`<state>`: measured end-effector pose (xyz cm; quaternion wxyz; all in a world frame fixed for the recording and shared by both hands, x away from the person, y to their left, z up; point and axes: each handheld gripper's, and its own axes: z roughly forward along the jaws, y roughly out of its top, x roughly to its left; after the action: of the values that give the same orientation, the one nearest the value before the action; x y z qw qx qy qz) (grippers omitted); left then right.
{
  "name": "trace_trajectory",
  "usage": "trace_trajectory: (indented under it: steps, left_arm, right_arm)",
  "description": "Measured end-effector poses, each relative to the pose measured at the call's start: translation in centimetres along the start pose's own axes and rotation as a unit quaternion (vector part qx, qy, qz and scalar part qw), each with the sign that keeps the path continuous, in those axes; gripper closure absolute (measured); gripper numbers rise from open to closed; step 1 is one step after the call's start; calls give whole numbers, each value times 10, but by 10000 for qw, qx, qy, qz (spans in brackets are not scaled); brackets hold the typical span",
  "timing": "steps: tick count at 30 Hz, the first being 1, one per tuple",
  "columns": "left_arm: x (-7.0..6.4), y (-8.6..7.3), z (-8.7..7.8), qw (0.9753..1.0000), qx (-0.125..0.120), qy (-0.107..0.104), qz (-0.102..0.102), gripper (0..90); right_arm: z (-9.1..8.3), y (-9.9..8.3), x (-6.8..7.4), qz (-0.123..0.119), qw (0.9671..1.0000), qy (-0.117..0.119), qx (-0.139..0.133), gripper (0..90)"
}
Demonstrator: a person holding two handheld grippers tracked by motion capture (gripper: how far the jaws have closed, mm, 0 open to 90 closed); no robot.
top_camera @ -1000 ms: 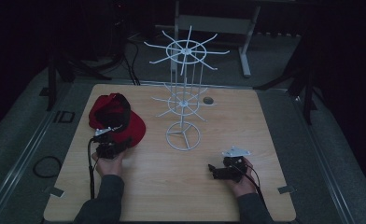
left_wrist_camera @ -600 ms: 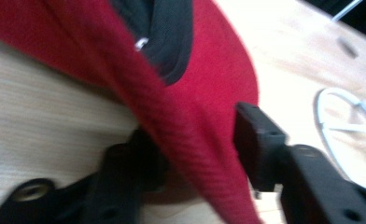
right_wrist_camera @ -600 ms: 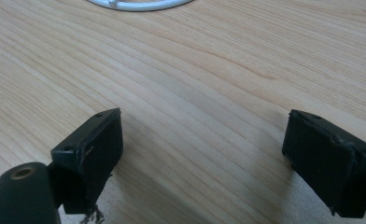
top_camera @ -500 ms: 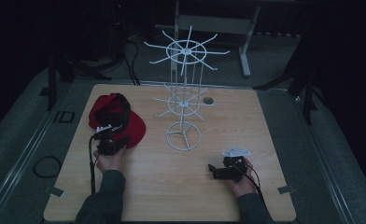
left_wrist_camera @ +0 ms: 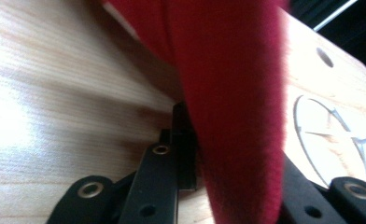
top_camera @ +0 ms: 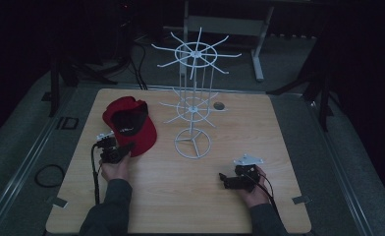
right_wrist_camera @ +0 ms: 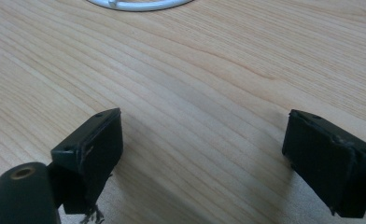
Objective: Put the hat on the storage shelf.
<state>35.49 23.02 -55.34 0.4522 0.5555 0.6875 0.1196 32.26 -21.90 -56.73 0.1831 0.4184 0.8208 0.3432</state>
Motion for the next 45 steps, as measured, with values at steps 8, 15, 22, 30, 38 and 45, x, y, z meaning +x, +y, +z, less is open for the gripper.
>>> trace_trajectory:
  steps: [8, 15, 22, 30, 38, 45]
  left_arm:
    - [-9, -3, -5, 9982, 20, 66, 596, 818]
    - [-12, -10, -13, 9943, 6, 95, 1063, 811]
    - [-16, -10, -17, 9953, -69, -89, 961, 849]
    - [-18, -5, -22, 9959, -90, -173, 878, 850]
    - [-26, 1, -34, 9938, -250, -274, 1047, 850]
    - [-27, 1, -38, 9928, -358, -320, 1094, 850]
  right_arm:
    - [0, 0, 0, 16, 10000, 1, -4, 121]
    - [0, 0, 0, 16, 10000, 1, -8, 121]
    - [0, 0, 0, 18, 10000, 2, -6, 121]
    - [0, 0, 0, 18, 10000, 1, -7, 121]
    - [0, 0, 0, 21, 10000, 2, -5, 121]
    - [0, 0, 0, 22, 10000, 2, -6, 121]
